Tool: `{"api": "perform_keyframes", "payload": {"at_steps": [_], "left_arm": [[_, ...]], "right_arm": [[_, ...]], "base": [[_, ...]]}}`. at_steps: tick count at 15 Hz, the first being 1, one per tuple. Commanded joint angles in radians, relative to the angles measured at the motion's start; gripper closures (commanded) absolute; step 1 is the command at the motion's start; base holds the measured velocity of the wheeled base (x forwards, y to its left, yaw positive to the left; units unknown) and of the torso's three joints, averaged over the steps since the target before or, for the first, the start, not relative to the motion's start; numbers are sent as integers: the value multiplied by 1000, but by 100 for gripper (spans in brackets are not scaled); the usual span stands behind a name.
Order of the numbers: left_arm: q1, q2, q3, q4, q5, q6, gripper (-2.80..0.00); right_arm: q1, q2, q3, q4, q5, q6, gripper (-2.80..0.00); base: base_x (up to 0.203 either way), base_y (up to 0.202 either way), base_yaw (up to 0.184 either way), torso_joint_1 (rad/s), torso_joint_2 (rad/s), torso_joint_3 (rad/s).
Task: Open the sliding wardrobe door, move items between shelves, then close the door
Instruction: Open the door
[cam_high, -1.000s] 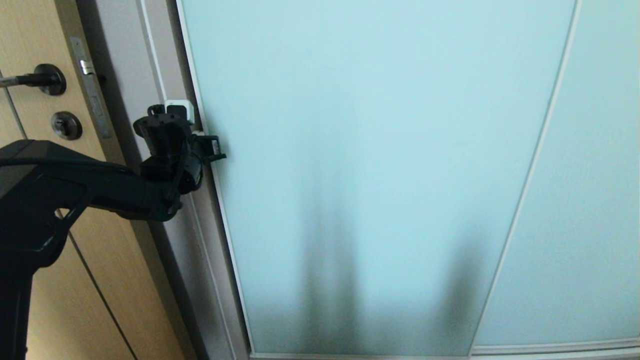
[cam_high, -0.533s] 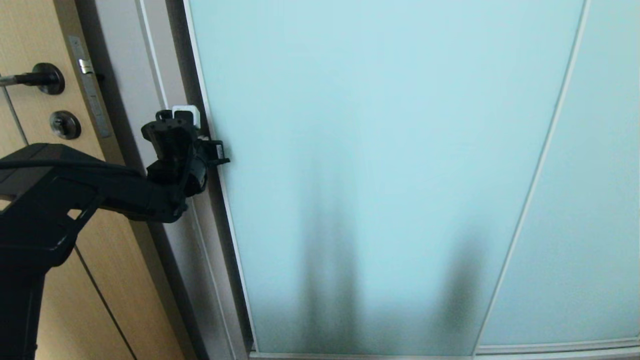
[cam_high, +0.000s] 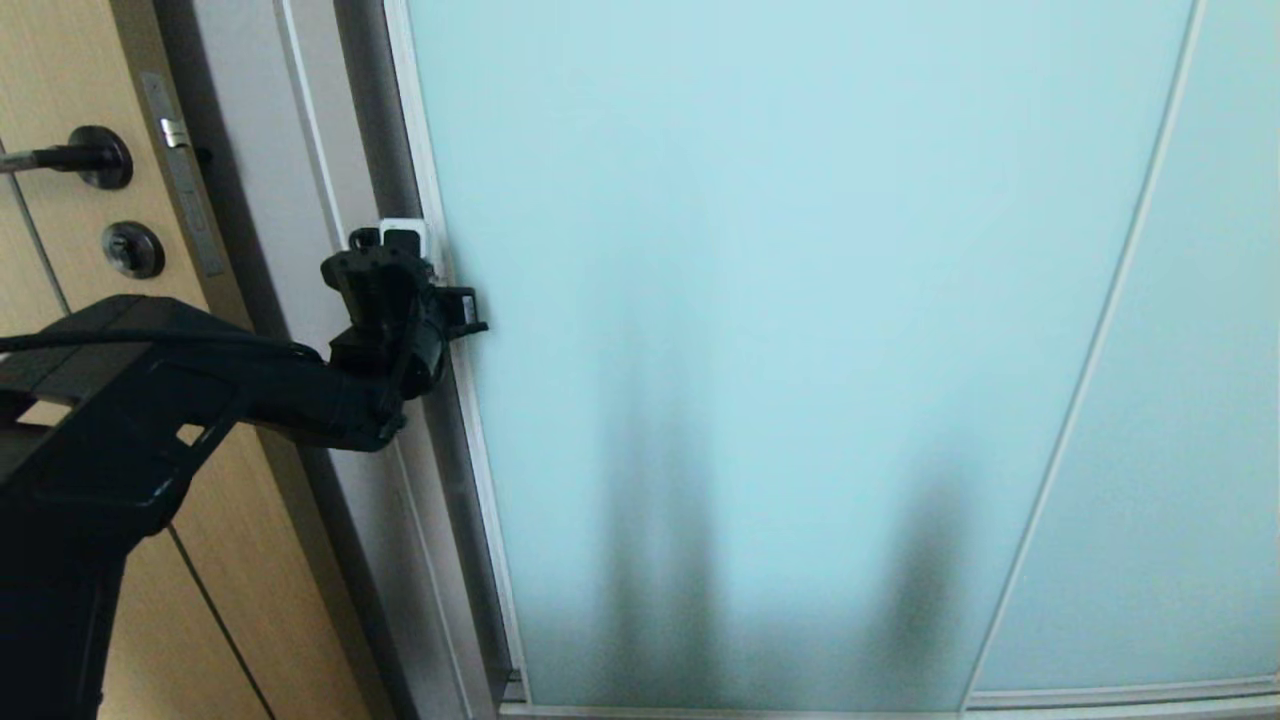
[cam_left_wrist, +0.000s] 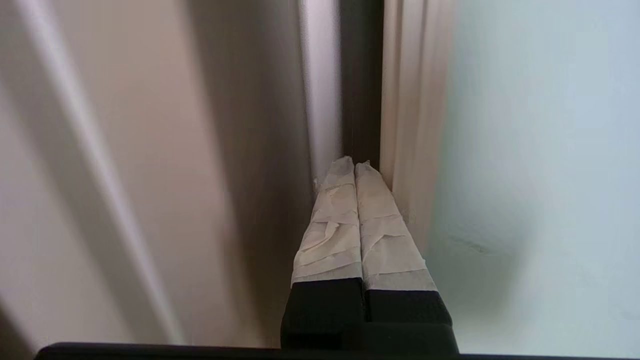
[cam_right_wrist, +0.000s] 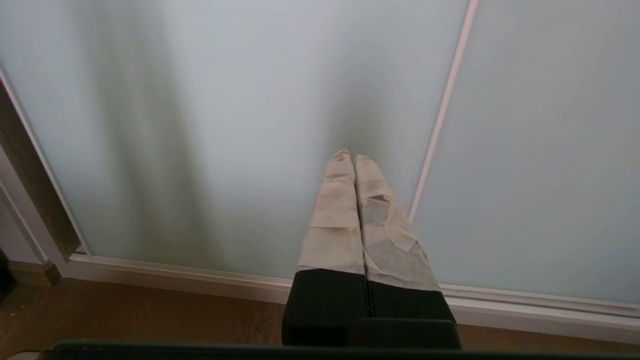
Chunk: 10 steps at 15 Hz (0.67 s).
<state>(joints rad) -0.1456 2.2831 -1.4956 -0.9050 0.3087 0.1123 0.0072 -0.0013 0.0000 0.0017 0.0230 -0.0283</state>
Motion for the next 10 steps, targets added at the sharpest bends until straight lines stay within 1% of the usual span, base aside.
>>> {"api": "perform_keyframes", "payload": {"at_steps": [1,8,10], "left_arm": [[-12,28,-16,-5,0,5,0],[-128,76,-27,-17,7,9,0],[-167,77,-28,-18,9,21,0]], "right_arm": [[0,-2,1,0,0,-1,0],[0,-2,1,0,0,-1,0],[0,-2,1,0,0,-1,0]], "base": [[0,0,0,0,0,0],[0,0,0,0,0,0],[0,0,0,0,0,0]]}}
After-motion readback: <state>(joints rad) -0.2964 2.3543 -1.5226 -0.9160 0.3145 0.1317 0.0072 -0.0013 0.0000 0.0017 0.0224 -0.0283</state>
